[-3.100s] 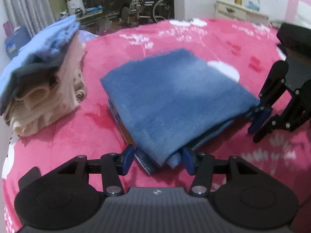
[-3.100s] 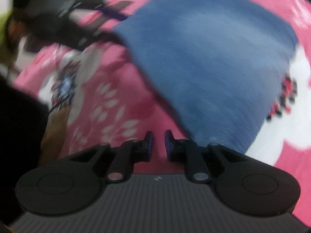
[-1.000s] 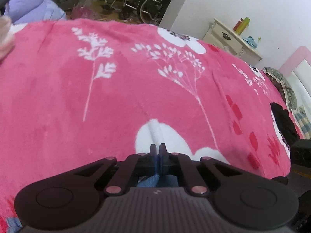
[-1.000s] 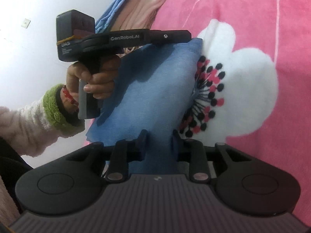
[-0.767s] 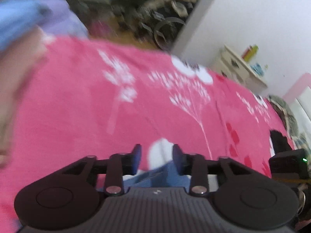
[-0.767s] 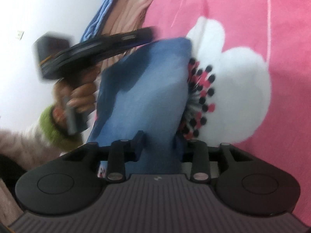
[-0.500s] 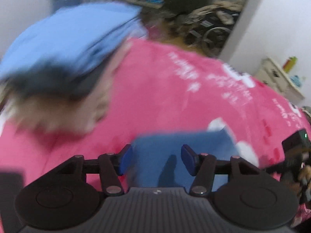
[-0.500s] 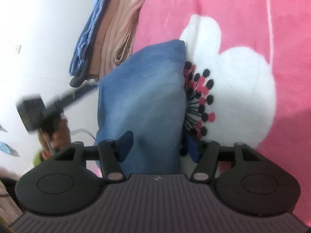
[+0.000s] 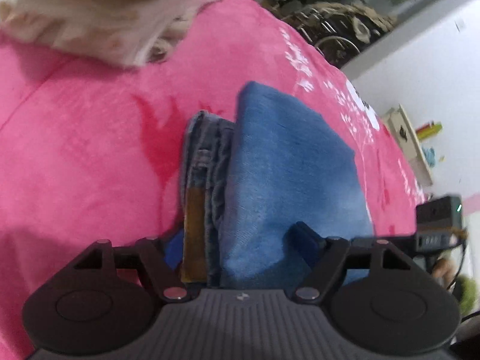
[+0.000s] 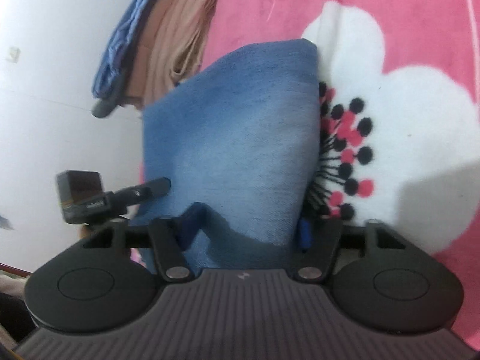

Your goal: Fold clothes

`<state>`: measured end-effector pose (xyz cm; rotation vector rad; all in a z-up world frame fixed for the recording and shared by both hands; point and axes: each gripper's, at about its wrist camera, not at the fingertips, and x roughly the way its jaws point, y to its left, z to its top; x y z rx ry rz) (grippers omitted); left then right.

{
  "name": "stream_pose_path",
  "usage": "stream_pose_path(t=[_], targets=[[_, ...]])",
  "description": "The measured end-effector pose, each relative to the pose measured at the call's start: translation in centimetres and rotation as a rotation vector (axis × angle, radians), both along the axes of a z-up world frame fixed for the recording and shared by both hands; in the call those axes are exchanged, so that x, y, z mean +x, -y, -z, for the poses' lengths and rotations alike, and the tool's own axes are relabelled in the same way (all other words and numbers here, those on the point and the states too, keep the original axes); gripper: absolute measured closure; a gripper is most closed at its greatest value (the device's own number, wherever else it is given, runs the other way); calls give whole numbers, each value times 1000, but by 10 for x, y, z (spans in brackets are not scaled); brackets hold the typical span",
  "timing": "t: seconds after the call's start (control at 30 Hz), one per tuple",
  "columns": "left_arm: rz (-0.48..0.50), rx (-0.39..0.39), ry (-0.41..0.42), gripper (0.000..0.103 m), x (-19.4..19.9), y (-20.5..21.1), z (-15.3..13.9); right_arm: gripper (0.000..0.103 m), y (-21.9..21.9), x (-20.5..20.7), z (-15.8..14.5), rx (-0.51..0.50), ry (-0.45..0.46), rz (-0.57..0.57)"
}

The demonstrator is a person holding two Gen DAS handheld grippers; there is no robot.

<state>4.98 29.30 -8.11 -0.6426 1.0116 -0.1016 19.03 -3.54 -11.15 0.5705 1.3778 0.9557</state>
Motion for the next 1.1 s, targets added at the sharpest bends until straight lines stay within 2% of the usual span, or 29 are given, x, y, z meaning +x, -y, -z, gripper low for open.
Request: stream_pose_path(t=[0.1, 0.2, 0.4, 0.5, 0.6, 0.67, 0.7, 0.77, 0.87, 0.97, 1.03, 1.1], targets=[[15, -10, 1, 27, 7, 8, -1, 68, 10, -4, -2, 6, -7, 39], [70, -37, 12, 28, 19, 31, -1, 71, 42, -8, -8, -18, -5, 111], [307, -114, 28, 28, 56, 115, 7, 71, 120, -16, -22, -99, 8, 276], [389, -69, 42, 27, 71, 145, 8, 68, 159, -20, -29, -140, 15, 359], [386, -47, 41, 27, 72, 141, 2, 66, 189, -25, -34, -202, 27, 432], [354, 8, 86, 31, 58, 130, -12, 66, 196, -33, -49, -214, 133, 466], [351, 63, 126, 31, 50, 126, -23, 66, 196, -34, -60, -213, 196, 467], [359, 183, 207, 31, 37, 126, -45, 67, 188, -33, -80, -215, 319, 453], [394, 284, 315, 33, 24, 139, -70, 68, 152, -19, -94, -163, 426, 301], [444, 328, 390, 34, 13, 159, -80, 73, 83, -7, -87, -128, 510, 81], [478, 331, 389, 34, 7, 172, -78, 77, 38, 1, -77, -106, 557, -56], [520, 299, 343, 35, 3, 183, -65, 78, 7, 12, -56, -142, 558, -101]])
